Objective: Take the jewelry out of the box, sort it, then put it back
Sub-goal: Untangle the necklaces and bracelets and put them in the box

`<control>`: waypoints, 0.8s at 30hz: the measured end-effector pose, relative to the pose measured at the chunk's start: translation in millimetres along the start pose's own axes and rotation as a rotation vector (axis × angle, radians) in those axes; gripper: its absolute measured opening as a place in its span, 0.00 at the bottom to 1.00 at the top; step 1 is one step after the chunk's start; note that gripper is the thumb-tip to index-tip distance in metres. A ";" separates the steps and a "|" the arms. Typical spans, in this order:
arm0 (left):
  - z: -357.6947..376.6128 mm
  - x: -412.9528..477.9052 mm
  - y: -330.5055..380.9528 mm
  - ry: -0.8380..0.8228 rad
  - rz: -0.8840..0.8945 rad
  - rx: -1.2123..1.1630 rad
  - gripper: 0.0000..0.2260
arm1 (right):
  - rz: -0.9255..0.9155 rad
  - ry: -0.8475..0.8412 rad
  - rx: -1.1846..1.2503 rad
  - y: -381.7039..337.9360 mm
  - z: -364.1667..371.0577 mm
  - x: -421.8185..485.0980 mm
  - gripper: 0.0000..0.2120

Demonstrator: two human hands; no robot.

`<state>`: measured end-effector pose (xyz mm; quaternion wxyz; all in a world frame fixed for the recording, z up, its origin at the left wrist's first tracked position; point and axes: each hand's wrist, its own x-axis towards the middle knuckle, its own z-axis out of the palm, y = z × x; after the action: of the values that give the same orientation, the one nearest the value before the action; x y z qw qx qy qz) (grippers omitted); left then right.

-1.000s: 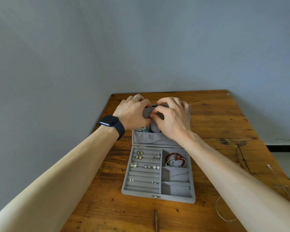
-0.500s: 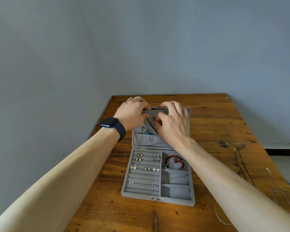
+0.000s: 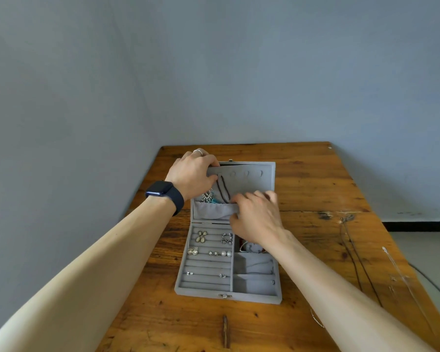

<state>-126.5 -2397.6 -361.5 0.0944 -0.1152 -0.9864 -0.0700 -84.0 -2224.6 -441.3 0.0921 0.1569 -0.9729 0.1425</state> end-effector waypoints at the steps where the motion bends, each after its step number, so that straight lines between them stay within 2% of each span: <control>1: -0.1 0.0 0.1 0.000 -0.004 0.000 0.13 | -0.008 -0.061 0.031 -4.3 -0.8 3.1 0.17; 3: -0.4 -0.3 0.8 -0.001 -0.008 0.004 0.12 | -0.027 -0.151 0.092 -8.7 -0.8 6.8 0.19; 5: -1.3 -0.7 1.8 -0.007 -0.004 0.003 0.13 | -0.052 -0.163 0.143 -7.5 -2.0 4.3 0.20; 13: -0.1 -21.1 33.7 0.072 0.065 0.007 0.22 | -0.085 0.169 0.189 15.7 -31.1 -47.5 0.16; 18: 16.0 -73.9 78.9 0.081 0.068 -0.115 0.25 | 0.026 0.317 0.260 22.8 -54.6 -125.5 0.16; 24: 65.8 -172.5 130.7 0.064 0.066 -0.255 0.25 | 0.219 0.331 0.328 28.5 -57.7 -244.3 0.14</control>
<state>58.5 -2298.0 -445.3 0.1129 -0.1565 -0.9615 -0.1956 142.5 -2112.8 -448.8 0.2074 0.0378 -0.9197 0.3312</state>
